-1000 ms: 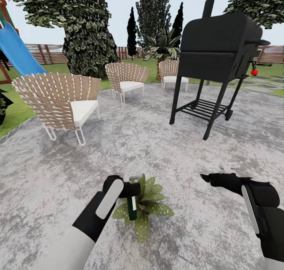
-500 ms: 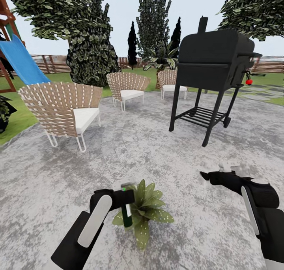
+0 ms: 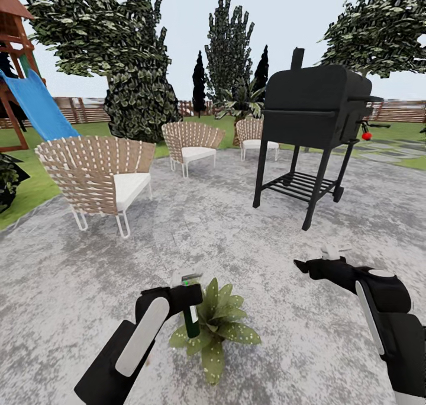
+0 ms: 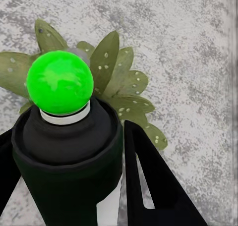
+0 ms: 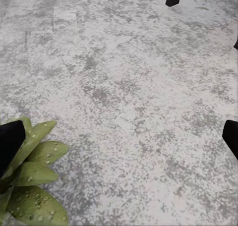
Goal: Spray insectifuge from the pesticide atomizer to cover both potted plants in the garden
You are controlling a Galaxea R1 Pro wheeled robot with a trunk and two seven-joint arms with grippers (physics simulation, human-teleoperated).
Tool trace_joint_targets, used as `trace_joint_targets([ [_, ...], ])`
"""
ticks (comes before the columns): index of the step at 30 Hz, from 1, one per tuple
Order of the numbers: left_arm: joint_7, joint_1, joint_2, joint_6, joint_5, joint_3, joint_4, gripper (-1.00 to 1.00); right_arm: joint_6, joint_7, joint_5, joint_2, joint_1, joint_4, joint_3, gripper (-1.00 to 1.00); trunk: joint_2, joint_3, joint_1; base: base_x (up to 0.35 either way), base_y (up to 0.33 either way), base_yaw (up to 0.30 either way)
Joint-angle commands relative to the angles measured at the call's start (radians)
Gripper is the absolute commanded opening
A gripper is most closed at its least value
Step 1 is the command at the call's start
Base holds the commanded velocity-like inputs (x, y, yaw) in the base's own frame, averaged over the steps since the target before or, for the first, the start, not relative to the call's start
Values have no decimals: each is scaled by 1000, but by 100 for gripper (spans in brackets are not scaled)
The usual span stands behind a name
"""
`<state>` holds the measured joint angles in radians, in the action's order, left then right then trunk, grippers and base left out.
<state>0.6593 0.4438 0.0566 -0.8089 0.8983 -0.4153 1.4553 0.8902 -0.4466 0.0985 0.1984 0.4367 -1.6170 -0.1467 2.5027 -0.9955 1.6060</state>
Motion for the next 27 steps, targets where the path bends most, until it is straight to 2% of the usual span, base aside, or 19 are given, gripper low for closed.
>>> trace_joint_targets([
  [1,10,1,1,-1,9,-1,0,-100,3,-9,11,-1,0,-1,0,100,0,3,-1,0,0,0],
  [6,7,1,3,0,9,-2,-2,-100,5,-13,9,-2,-2,-1,4,100,-1,22,-3,0,0,0],
  [8,-5,1,4,-1,10,-4,2,-100,1,-45,9,1,-2,-1,4,100,-2,30,-4,0,0,0],
  [9,-23,1,4,0,10,-11,3,-100,-3,-94,9,4,-2,-1,1,100,-2,34,-4,0,0,0],
  [10,-67,1,2,16,10,-52,2,-100,-25,-330,9,6,-1,-1,-10,100,-2,38,-5,0,0,0],
  [13,-72,1,2,20,10,-57,1,-100,-91,-364,9,5,-2,-1,-10,100,-3,49,-6,0,0,0],
  [16,-73,1,1,21,10,-58,0,-100,-113,-373,9,8,-2,-1,-13,100,-24,59,-18,0,0,0],
  [19,-86,1,-1,21,10,-59,-2,-100,-116,-388,9,9,-3,-1,-13,100,-24,59,-18,0,0,0],
  [21,-118,1,-6,22,10,-59,-2,-100,-114,-410,9,9,-2,-1,-9,100,-24,59,-18,0,0,0],
  [25,-187,0,-37,24,4,-73,-2,-100,-105,-456,10,9,-2,-1,0,100,-24,59,-18,0,0,0],
  [26,-209,0,-50,28,-8,-79,-3,-100,-102,-468,10,9,-3,-1,1,100,-24,59,-18,0,0,0],
  [27,-330,0,-79,60,-71,-88,-20,-100,-97,-514,10,5,-3,-1,3,100,-24,59,-18,0,0,-36],
])
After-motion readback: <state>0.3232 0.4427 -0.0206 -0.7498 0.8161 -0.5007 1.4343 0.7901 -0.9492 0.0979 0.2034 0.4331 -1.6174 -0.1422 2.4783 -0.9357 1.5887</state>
